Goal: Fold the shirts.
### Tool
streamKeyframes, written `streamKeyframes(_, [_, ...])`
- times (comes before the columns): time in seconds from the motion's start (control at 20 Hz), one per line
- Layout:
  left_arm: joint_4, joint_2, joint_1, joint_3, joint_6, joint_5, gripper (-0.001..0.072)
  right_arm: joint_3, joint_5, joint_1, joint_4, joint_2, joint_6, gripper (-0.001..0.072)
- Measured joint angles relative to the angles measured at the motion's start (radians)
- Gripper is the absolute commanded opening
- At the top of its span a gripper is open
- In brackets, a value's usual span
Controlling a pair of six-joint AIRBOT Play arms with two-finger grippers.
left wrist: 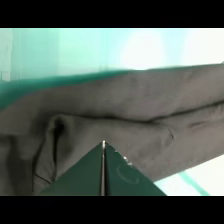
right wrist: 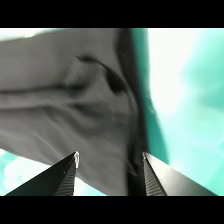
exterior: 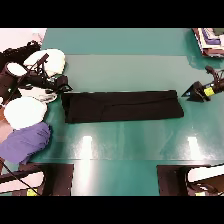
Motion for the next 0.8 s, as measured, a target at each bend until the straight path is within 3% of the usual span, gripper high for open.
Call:
streamKeyframes(0.4, [-0.005, -0.004, -0.167, 0.01, 0.001, 0.039, 0.0025, -0.21, -0.099, -0.007, 0.121, -0.002, -0.145, 0.0519])
streamKeyframes(0.5, [-0.007, -0.016, -0.216, 0.011, -0.012, 0.066, 0.0025, -0.223, -0.116, 0.017, 0.134, -0.011, -0.157, 0.0388])
streamKeyframes(0.6, [-0.023, -0.045, -0.267, 0.014, -0.019, 0.092, 0.0025, -0.223, -0.133, 0.045, 0.132, -0.026, -0.166, 0.0049])
streamKeyframes(0.65, [-0.035, -0.068, -0.293, 0.019, -0.023, 0.105, 0.0025, -0.216, -0.143, 0.058, 0.125, -0.032, -0.167, 0.0012])
streamKeyframes(0.8, [-0.063, -0.146, -0.373, 0.052, -0.026, 0.127, 0.0025, -0.174, -0.145, 0.082, 0.119, -0.017, -0.174, 0.0011])
